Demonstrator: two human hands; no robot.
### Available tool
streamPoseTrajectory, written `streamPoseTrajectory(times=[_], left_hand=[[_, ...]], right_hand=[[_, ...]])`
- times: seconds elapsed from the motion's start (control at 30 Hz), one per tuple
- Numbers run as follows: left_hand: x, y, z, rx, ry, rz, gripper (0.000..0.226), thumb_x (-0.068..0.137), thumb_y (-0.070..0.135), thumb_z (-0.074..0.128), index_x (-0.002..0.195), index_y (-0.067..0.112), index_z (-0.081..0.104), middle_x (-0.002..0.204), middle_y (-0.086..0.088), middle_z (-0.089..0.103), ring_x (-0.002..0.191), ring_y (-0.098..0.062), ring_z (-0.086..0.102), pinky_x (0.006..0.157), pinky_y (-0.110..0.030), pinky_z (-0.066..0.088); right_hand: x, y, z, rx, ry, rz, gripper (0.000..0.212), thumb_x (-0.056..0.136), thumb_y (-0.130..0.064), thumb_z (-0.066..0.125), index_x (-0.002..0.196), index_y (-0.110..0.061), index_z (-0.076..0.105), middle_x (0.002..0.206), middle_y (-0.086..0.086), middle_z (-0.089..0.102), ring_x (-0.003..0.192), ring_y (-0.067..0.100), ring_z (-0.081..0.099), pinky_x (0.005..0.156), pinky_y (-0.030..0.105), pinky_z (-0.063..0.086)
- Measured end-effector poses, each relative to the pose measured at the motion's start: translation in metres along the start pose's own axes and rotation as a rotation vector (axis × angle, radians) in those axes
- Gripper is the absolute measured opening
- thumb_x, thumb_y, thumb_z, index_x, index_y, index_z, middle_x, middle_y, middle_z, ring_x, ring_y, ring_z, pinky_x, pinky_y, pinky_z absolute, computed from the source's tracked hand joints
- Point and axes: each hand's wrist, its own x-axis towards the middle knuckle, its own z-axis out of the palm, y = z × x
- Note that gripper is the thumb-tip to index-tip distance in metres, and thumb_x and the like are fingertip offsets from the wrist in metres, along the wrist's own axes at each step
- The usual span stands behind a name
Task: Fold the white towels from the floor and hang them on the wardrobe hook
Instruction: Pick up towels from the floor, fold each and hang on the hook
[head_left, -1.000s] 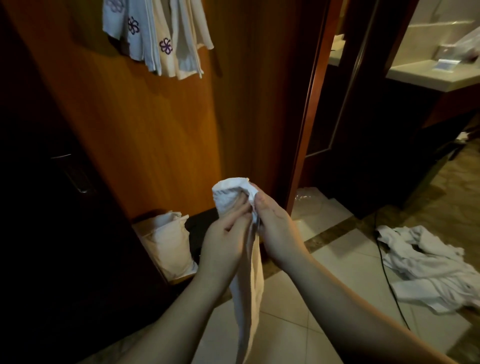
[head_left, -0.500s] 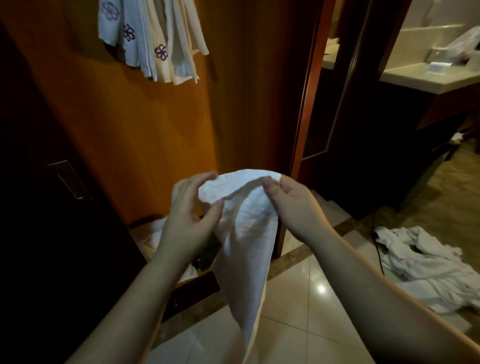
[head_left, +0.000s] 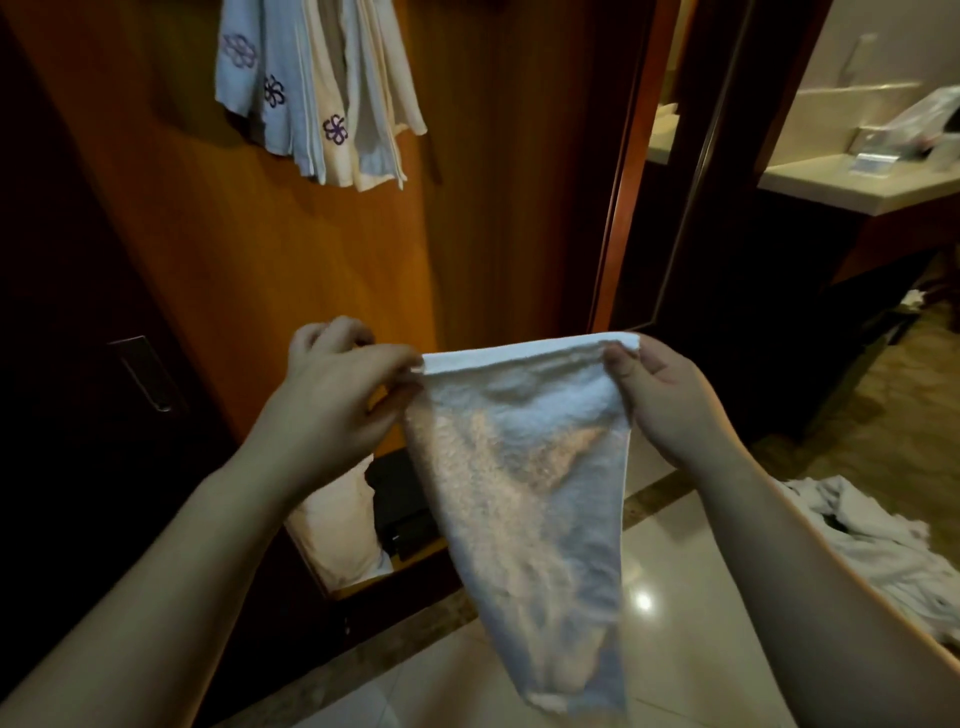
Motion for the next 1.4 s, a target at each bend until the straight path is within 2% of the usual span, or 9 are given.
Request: streamPoseTrajectory(times=[0.1,0.23,0.4,0.6,0.8,1.03,1.17,1.27,1.4], left_hand=[[-0.001,0.018,0.008,-0.424,0.175,-0.293,0.035,0.092,0.020,0.068,0.121,0.033,0.054,0.101,0.026,0.054,0.095,0.004,0.057,0.084,-0.021,0.049],[0.001,0.025,0.014,-0.747,0.299,-0.364,0.053,0.086,0.023,0.064,0.112,0.064,0.045,0.098,0.032,0.056,0.090,0.003,0.059,0.078,-0.017,0.050],[0.010,-0.004,0.024,-1.103,0.030,-0.610,0.074,0.075,0.015,0.073,0.140,0.039,0.050,0.103,0.022,0.061,0.089,-0.004,0.066,0.074,-0.024,0.057],[0.004,-0.021,0.017,-0.862,-0.236,-0.583,0.024,0.066,0.049,0.075,0.088,0.038,0.073,0.091,0.007,0.074,0.088,-0.018,0.070,0.075,-0.042,0.054],[0.007,-0.007,0.009,-1.366,-0.031,-0.468,0.013,0.082,0.023,0.070,0.076,0.034,0.067,0.085,0.011,0.070,0.076,-0.005,0.067,0.059,-0.019,0.052],[0.019,0.018,0.002,-1.555,0.176,-0.460,0.006,0.081,0.031,0.071,0.084,0.035,0.067,0.088,0.005,0.073,0.079,-0.013,0.071,0.060,-0.029,0.057],[0.018,0.016,0.002,-1.554,0.169,-0.484,0.016,0.075,0.036,0.082,0.085,0.035,0.070,0.092,0.004,0.074,0.081,-0.014,0.072,0.061,-0.029,0.057],[0.011,0.016,0.006,-1.567,0.134,-0.491,0.019,0.072,0.037,0.085,0.084,0.035,0.070,0.087,0.004,0.073,0.076,-0.012,0.071,0.059,-0.028,0.056],[0.003,0.011,0.009,-1.562,0.099,-0.516,0.018,0.073,0.035,0.085,0.084,0.035,0.070,0.086,0.005,0.072,0.075,-0.011,0.070,0.060,-0.026,0.056]], right_hand=[[-0.003,-0.005,0.000,0.039,0.024,-0.014,0.043,0.080,-0.085,0.050,0.101,-0.052,0.069,0.097,-0.015,0.075,0.088,0.005,0.072,0.075,0.028,0.053],[-0.006,-0.014,0.003,0.032,0.054,-0.044,0.033,0.085,-0.083,0.044,0.100,-0.061,0.065,0.100,-0.024,0.072,0.092,-0.002,0.069,0.075,0.025,0.051],[-0.006,-0.019,0.005,0.101,0.042,-0.058,0.036,0.081,-0.084,0.047,0.100,-0.061,0.066,0.102,-0.022,0.072,0.096,0.001,0.069,0.080,0.027,0.052],[-0.006,-0.019,0.008,0.154,-0.009,-0.085,0.041,0.083,-0.081,0.052,0.104,-0.051,0.069,0.101,-0.015,0.073,0.095,0.005,0.069,0.080,0.030,0.051],[-0.003,-0.029,0.007,0.168,0.132,-0.132,0.024,0.088,-0.070,0.049,0.095,-0.057,0.068,0.095,-0.020,0.073,0.089,0.000,0.068,0.072,0.019,0.053],[0.001,-0.045,0.010,0.229,0.232,-0.120,0.030,0.082,-0.079,0.049,0.087,-0.056,0.068,0.091,-0.019,0.073,0.083,0.001,0.070,0.065,0.016,0.054],[0.003,-0.029,0.001,0.612,-0.188,0.084,0.052,0.070,-0.069,0.076,0.112,-0.039,0.074,0.118,0.005,0.074,0.110,0.025,0.070,0.085,0.040,0.060],[0.001,-0.010,-0.002,0.793,-0.516,0.250,0.064,0.063,-0.044,0.094,0.116,-0.014,0.076,0.121,0.016,0.071,0.116,0.031,0.067,0.088,0.039,0.058],[0.003,0.009,0.000,0.809,-0.512,0.276,0.048,0.087,-0.034,0.079,0.128,-0.012,0.068,0.136,0.018,0.063,0.130,0.032,0.057,0.098,0.037,0.052]])
